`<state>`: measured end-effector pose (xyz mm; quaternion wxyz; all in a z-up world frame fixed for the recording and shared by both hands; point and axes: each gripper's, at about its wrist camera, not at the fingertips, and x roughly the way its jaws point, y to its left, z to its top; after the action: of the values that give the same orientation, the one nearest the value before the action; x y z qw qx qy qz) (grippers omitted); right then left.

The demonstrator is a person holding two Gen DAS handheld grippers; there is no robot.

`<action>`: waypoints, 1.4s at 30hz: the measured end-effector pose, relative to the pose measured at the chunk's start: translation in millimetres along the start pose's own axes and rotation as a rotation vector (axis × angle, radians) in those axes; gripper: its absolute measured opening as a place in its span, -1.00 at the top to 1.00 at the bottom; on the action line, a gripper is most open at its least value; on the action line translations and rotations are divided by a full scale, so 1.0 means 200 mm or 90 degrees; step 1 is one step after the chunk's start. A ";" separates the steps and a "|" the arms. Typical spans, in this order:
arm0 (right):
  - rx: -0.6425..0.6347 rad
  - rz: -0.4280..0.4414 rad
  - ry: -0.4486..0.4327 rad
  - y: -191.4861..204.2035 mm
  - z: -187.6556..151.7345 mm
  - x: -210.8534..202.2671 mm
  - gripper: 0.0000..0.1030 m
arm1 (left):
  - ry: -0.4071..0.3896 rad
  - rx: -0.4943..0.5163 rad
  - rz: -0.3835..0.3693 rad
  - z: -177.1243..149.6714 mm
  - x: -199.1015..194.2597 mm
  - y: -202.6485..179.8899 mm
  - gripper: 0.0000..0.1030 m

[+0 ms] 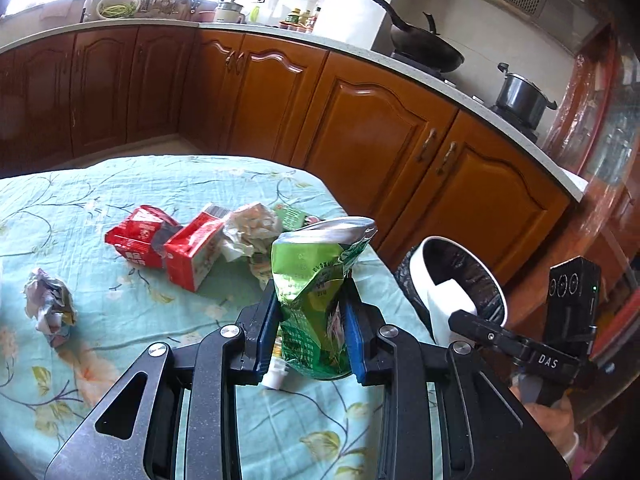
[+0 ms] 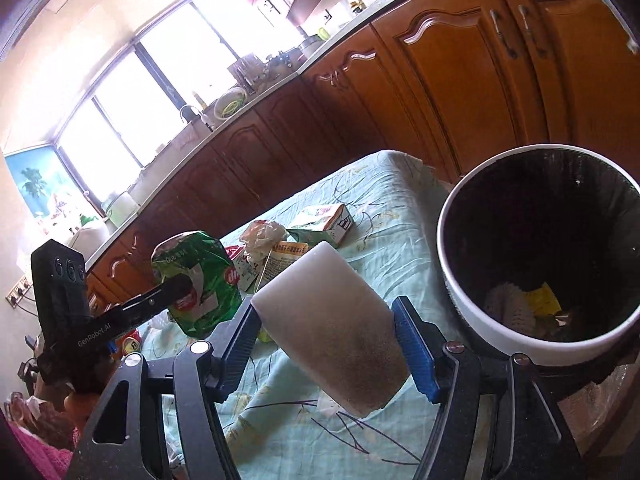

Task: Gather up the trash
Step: 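Carry the green can and foam block into the bin and open both tools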

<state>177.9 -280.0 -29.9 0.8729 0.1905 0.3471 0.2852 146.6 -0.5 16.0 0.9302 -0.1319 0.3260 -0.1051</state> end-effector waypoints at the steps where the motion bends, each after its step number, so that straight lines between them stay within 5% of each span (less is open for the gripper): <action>1: 0.007 -0.002 -0.007 -0.02 0.00 -0.02 -0.32 | 0.004 0.007 -0.006 -0.01 0.01 -0.03 0.46; 20: 0.095 -0.078 -0.117 -0.39 0.11 -0.36 -0.32 | 0.037 0.106 -0.082 0.00 0.20 -0.50 0.45; 42: 0.111 -0.118 -0.113 -0.58 0.23 -0.34 -0.36 | 0.066 0.186 -0.110 0.09 0.50 -0.86 0.45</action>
<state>213.8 -417.7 -26.1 0.9030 0.2570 0.3078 0.1541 216.5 -187.0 25.4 0.9091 -0.0173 0.3420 -0.2373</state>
